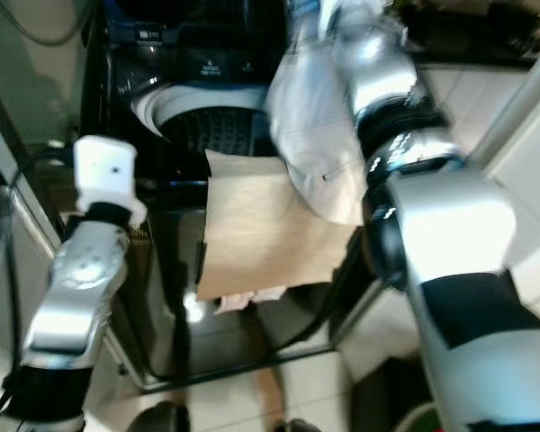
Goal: Clothes washing
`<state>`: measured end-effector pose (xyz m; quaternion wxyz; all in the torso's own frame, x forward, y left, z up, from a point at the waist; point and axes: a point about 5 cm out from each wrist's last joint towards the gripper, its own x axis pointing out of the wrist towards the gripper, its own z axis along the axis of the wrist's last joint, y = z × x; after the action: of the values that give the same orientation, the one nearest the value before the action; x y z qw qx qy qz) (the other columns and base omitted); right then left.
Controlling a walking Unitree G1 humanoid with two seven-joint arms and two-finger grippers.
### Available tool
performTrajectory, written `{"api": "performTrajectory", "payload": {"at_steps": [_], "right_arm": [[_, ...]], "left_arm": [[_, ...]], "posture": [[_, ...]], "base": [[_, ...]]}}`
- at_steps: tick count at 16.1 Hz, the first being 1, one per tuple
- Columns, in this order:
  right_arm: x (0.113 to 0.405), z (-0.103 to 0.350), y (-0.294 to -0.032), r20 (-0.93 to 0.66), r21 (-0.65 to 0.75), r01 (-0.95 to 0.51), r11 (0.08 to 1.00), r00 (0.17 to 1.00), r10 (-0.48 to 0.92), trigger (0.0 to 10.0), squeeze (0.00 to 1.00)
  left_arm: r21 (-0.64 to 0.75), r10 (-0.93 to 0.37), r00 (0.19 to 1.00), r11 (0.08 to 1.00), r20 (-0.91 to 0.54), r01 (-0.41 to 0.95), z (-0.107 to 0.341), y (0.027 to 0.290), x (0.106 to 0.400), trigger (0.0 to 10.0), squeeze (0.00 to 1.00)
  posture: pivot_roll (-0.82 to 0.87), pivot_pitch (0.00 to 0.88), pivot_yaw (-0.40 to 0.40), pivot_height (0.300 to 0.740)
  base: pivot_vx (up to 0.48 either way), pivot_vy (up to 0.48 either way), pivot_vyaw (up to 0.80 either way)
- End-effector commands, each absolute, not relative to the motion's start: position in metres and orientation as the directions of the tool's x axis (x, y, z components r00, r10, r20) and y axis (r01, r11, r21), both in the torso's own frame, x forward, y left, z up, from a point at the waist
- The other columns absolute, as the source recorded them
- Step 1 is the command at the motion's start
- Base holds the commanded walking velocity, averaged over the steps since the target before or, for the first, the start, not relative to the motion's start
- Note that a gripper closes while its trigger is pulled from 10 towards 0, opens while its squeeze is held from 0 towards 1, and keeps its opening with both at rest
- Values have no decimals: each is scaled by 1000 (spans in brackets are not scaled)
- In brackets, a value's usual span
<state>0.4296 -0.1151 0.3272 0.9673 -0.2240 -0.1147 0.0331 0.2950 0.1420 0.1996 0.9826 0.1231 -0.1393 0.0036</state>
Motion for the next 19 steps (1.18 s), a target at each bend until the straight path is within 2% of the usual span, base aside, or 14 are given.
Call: {"api": "performTrajectory", "payload": {"at_steps": [1, 3, 4, 7, 11, 14, 16, 19], "right_arm": [[430, 323, -115, 189, -441, -15, 897, 976, 109, 10000, 0], [430, 323, -116, 194, -337, -22, 941, 977, 93, 10000, 0], [429, 329, -121, 249, -228, -13, 974, 966, 71, 10000, 0], [425, 333, -137, 383, -83, 17, 996, 924, 16, 10000, 0], [420, 331, -155, 452, -61, 43, 997, 892, -11, 10000, 0], [418, 317, -164, 453, -56, 49, 997, 891, -18, 10000, 0], [418, 310, -164, 439, -59, 55, 997, 898, -24, 10000, 0], [419, 315, -151, 436, -111, 21, 994, 900, 30, 10000, 0]], "left_arm": [[260, -17, 961, 964, 276, -57, 202, 143, 292, 10000, 0], [297, -5, 966, 952, 257, -74, 199, 145, 288, 10000, 0], [328, -45, 958, 943, 283, -52, 202, 139, 285, 10000, 0], [326, -149, 945, 944, 291, 49, 205, 126, 280, 10000, 0], [330, -195, 939, 939, 283, 96, 204, 115, 288, 10000, 0], [310, -192, 940, 946, 284, 99, 204, 116, 290, 10000, 0], [309, -188, 941, 946, 282, 97, 203, 116, 293, 10000, 0], [321, -218, 932, 940, 290, 120, 204, 111, 294, 10000, 0]], "posture": [[162, 0, -157, 740], [186, 0, -178, 740], [198, 0, -189, 740], [150, 0, -162, 740], [83, 0, -124, 740], [62, 0, -113, 740], [51, 0, -106, 740], [54, 0, -110, 740]], "base": [[0, 0, 0], [0, 0, 0], [0, 0, 0], [0, -160, 0], [68, -449, 0], [0, 0, 0], [0, 0, 0], [0, 0, 0]]}}
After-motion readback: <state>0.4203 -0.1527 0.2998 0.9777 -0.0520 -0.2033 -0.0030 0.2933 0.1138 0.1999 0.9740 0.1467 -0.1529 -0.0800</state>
